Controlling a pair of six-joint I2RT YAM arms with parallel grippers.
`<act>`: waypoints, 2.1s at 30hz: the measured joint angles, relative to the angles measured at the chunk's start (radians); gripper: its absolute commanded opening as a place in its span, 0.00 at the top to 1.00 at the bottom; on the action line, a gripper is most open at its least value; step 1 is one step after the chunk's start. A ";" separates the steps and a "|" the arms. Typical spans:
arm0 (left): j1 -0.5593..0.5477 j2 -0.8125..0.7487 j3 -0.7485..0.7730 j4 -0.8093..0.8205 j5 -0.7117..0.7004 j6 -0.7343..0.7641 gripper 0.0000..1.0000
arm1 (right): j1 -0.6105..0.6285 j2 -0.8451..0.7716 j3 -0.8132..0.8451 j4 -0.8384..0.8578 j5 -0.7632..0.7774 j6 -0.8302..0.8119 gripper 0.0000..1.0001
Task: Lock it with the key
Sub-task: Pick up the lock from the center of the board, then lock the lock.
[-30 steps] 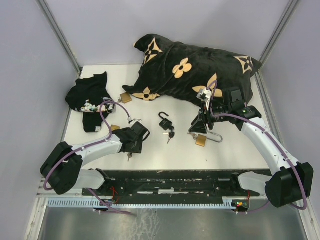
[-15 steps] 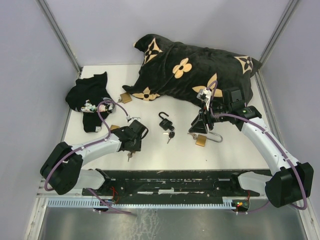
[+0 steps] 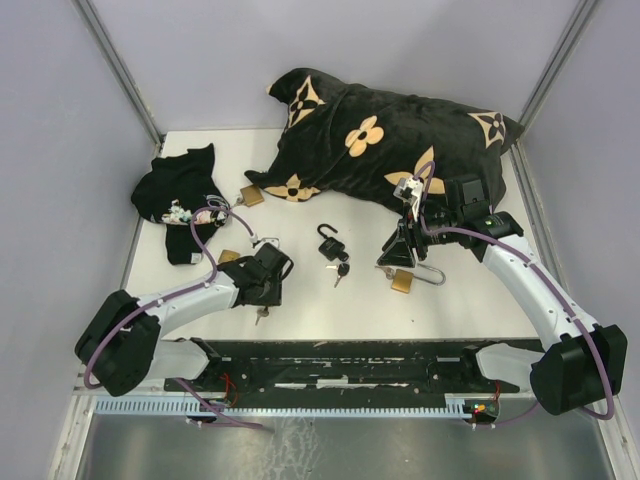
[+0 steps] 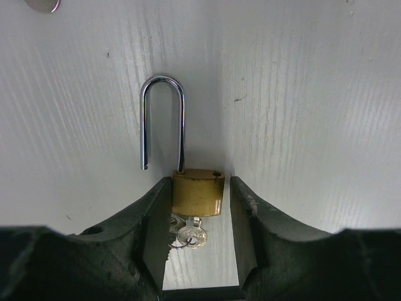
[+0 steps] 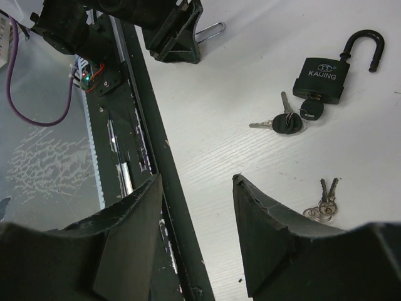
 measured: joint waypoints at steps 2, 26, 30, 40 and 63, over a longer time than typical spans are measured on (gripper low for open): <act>0.000 -0.001 -0.002 0.002 0.000 -0.004 0.55 | 0.000 0.000 0.000 0.000 0.000 0.000 0.43; -0.013 -0.203 -0.093 0.320 0.225 -0.058 0.94 | 0.000 0.022 -0.132 0.286 -0.058 0.251 0.37; -0.018 -0.225 -0.185 0.578 0.349 -0.102 0.94 | 0.000 0.051 -0.167 0.373 -0.051 0.327 0.35; -0.079 -0.073 -0.285 1.158 0.468 -0.341 0.95 | 0.027 0.061 -0.285 0.618 -0.042 0.422 0.14; -0.301 0.242 -0.165 1.686 -0.026 -0.701 0.97 | 0.071 -0.082 -0.393 0.877 0.093 0.365 0.16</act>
